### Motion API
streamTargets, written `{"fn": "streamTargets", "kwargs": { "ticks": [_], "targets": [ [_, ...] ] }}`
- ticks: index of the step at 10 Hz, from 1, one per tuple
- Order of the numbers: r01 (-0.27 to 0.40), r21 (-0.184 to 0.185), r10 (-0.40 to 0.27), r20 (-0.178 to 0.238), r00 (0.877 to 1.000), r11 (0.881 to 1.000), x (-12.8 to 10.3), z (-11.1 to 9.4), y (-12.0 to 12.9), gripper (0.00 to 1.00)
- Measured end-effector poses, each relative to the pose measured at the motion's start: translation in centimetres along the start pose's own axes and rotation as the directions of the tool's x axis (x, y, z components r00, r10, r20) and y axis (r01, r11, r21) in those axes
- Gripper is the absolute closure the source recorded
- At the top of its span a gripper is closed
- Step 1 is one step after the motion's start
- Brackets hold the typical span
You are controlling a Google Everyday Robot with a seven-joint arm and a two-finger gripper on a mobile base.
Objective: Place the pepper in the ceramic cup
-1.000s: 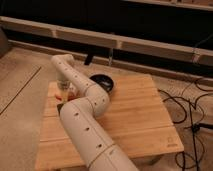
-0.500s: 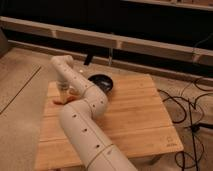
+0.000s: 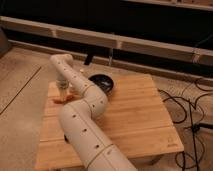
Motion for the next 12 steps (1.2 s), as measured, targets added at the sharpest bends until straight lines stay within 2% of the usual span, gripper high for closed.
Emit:
{"fn": "streamTargets", "kwargs": {
  "ticks": [1, 2, 3, 6, 9, 10, 12],
  "targets": [
    [0.018, 0.044, -0.018, -0.010, 1.000, 0.999, -1.2, -2.7, -0.7, 1.00],
    [0.029, 0.064, -0.028, -0.017, 0.999, 0.997, -2.0, -4.2, -0.9, 1.00],
    [0.048, 0.096, -0.045, -0.032, 0.998, 0.994, -3.7, -6.9, -1.1, 1.00],
    [0.031, 0.169, -0.018, -0.077, 0.997, 0.985, -6.6, -11.9, -1.3, 1.00],
    [-0.057, 0.212, 0.074, -0.078, 0.994, 0.976, -7.3, -14.4, -0.1, 1.00],
    [-0.090, 0.223, 0.107, -0.069, 0.992, 0.971, -7.3, -14.9, 1.0, 1.00],
    [-0.148, 0.253, 0.166, -0.052, 0.985, 0.956, -7.6, -15.3, 5.1, 1.00]
  ]
}}
